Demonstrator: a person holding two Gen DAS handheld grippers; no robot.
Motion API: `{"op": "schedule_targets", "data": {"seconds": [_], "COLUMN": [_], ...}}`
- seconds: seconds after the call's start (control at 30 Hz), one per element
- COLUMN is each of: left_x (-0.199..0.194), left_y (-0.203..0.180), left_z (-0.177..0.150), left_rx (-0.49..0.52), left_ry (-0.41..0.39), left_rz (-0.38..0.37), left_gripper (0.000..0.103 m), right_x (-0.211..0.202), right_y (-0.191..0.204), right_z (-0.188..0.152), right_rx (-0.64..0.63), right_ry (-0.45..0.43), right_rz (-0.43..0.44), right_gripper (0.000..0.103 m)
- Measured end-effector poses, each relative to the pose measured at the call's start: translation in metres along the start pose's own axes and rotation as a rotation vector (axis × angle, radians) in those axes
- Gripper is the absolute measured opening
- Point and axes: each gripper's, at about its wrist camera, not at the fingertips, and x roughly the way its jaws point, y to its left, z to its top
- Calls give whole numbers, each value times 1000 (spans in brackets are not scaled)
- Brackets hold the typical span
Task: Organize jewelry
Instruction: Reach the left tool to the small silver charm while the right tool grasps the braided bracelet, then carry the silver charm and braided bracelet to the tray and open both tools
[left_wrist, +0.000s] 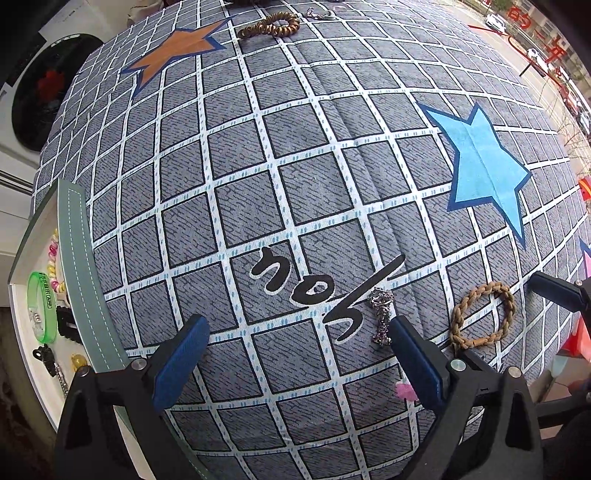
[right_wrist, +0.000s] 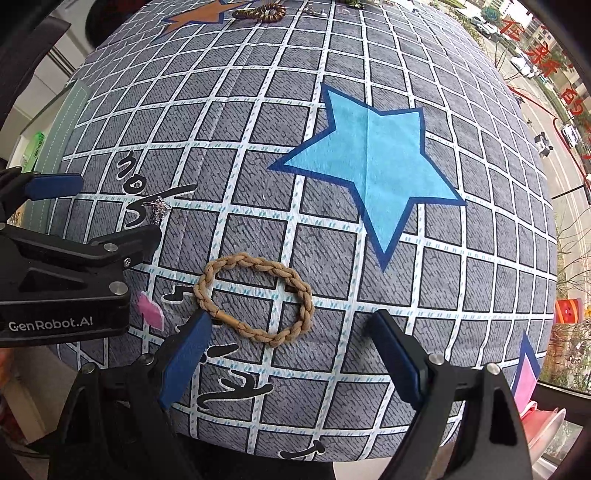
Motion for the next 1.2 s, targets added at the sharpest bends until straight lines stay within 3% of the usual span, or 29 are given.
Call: {"op": "schedule_targets", "data": {"seconds": [0.17,0.27,0.4,0.53,0.77,1.0,1.2], "left_x": [-13,-14,-18,-28,-41,-51,-70], "left_y": [-10,-13,-20,-28,-16,1,22], "left_z": [17,18,16,15,9,2,-4], "left_rx": [18,32,43,43,-27,-46,-74], "left_ry": [-6,-7,-7,-2,8,-11,-46], "left_rz": [-32,-39,-47,-84,-191,-192,-175], "left_gripper": [79,68,49,15,13,13,13], "right_x": [-8,-14,-19,-23,-30,-34,-44], "right_y": [5,10,17,3,-31,-49,-56], "right_z": [25,35,52,73,91,116,78], "right_rx": [-46,-79,-83,-39,100,192,218], "right_ry": [-25,-45,-54,-38,-19,-2,6], "right_rz": [7,15,19,67,192,253,267], "right_gripper": [79,60,13,11,10,10,10]}}
